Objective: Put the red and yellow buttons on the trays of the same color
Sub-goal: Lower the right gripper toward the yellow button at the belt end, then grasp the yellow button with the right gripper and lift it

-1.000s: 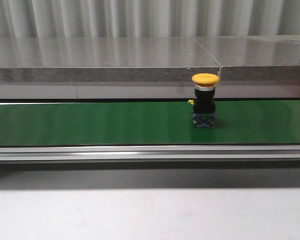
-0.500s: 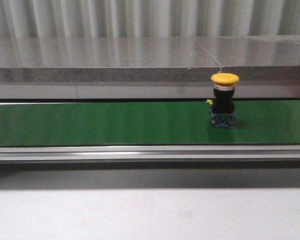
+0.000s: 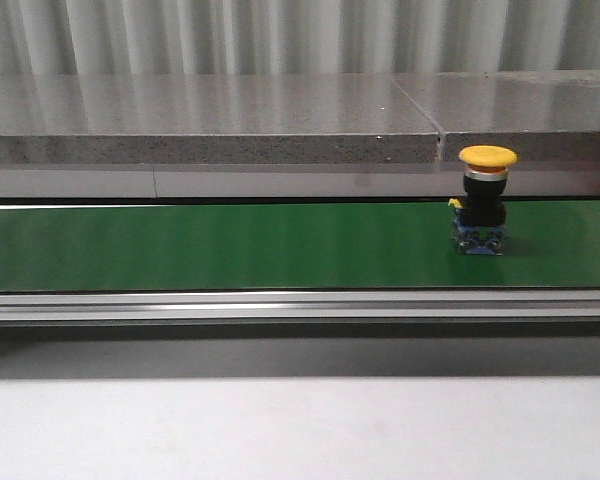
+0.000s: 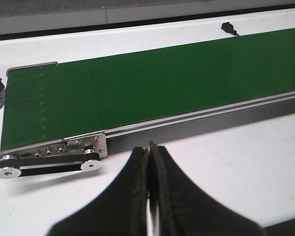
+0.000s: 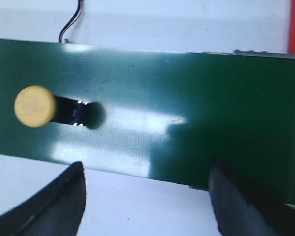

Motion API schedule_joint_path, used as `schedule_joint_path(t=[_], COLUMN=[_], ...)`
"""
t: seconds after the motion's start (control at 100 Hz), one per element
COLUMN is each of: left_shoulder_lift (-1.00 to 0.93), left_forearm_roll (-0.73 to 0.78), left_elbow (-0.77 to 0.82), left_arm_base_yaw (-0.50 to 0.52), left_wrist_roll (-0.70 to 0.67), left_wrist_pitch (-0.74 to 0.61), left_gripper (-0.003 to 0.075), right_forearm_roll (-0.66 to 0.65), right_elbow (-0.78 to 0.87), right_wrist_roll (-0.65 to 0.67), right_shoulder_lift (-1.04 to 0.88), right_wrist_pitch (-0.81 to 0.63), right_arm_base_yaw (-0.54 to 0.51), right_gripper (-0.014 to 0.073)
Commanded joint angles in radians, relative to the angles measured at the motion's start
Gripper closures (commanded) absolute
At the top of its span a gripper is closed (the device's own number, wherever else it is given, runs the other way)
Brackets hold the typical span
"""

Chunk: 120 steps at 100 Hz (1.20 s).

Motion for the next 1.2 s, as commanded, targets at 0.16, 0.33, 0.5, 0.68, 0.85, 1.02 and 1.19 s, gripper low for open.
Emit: schedule_joint_path(t=[0.16,0.33,0.5,0.68,0.85,1.02,1.19], left_shoulder_lift=[0.01,0.01,0.01,0.01,0.01,0.01,0.01], left_forearm_roll=[-0.023,-0.023,-0.023,-0.023,-0.023,-0.023,-0.023], left_elbow=[-0.025,-0.025,-0.025,-0.025,-0.025,-0.025,-0.025], left_arm_base_yaw=[-0.005,-0.005,-0.005,-0.005,-0.005,-0.005,-0.005], left_wrist_roll=[-0.001,-0.001,-0.001,-0.001,-0.001,-0.001,-0.001], left_wrist_pitch=[-0.069,-0.069,-0.069,-0.069,-0.069,-0.069,-0.069], left_gripper=[0.0741,0.0741,0.0741,0.0741,0.0741,0.0741,0.0741], right_forearm_roll=[0.01,0.01,0.006,-0.003,-0.016,-0.024,-0.024], right_elbow=[-0.02,-0.02,-0.02,-0.02,-0.02,-0.02,-0.02], right_wrist_roll=[-0.031,-0.056,-0.057,-0.057,-0.055,-0.053,-0.029], right_shoulder_lift=[-0.028,0.008,0.075,0.151,0.209,0.271,0.298], right_wrist_pitch=[-0.022,-0.026,-0.056,-0.089,-0.15,-0.2,-0.192], right_arm_base_yaw=[0.083,0.146,0.175,0.176,0.175,0.174,0.174], right_gripper=[0.0064,0.0064,0.0064,0.0064,0.0064,0.0075,0.0316])
